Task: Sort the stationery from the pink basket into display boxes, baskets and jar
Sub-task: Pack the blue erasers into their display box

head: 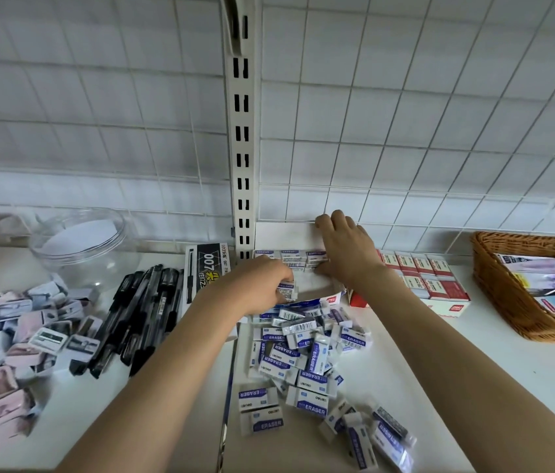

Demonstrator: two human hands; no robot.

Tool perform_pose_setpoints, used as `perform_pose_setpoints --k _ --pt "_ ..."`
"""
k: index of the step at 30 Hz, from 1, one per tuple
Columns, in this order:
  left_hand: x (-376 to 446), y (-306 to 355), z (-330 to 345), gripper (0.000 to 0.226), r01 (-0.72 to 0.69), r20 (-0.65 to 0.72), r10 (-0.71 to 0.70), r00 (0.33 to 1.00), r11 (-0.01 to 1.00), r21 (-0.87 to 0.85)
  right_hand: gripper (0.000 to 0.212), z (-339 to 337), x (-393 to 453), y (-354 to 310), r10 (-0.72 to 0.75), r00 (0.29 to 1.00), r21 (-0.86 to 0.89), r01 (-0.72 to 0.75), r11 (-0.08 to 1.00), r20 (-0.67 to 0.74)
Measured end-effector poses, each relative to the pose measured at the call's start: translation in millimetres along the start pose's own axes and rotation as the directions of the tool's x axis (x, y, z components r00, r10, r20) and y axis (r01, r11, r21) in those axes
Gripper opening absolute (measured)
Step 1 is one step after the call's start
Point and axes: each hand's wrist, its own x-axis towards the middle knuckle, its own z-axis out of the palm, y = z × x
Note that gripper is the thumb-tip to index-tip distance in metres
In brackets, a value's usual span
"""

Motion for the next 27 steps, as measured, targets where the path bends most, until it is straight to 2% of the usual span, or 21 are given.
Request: perform_pose_setpoints --k 3,7,11,16,20,23,27 --pt "-2.7 -0.9 2.5 0.044 -0.007 -0.021 0.006 1.000 1.000 -0.014 0.073 1.7 -2.6 -0.3 0.020 1.000 0.039 -0.021 0.999 0.013" --pt "-4.7 -1.4 4.1 0.044 -0.022 -0.041 0.021 0.999 1.000 -0.014 0.068 4.4 -8.0 -1.0 0.069 0.997 0.192 -0.073 0.979 0.028" --pt "-5.5 -0.7 4.9 0.044 -0.024 -0.046 0.023 0.999 1.000 -0.019 0.067 5.1 -9.3 2.7 0.122 0.991 0.165 -0.129 0.978 0.051" --pt "-5.6 -3.4 6.9 0.046 -0.024 -0.065 0.023 0.998 1.000 -0.016 0.074 0.4 -7.9 5.8 0.113 0.989 0.154 -0.127 0.980 0.098" --pt "-1.9 -6.3 5.2 0.041 -0.031 -0.172 0.050 0.984 0.994 0.107 0.076 -6.0 -4.7 6.4 0.107 0.982 0.147 -0.131 0.980 0.158" --pt "6.1 -10.9 4.8 0.033 0.028 -0.249 0.029 0.968 0.975 0.220 0.075 -7.5 -6.2 4.2 0.104 0.981 0.177 -0.132 0.975 0.162" --pt "13.5 -9.7 2.9 0.025 0.060 -0.246 0.024 0.969 0.943 0.326 0.079 -5.1 -13.8 -0.6 0.111 0.984 0.208 -0.139 0.968 0.142"
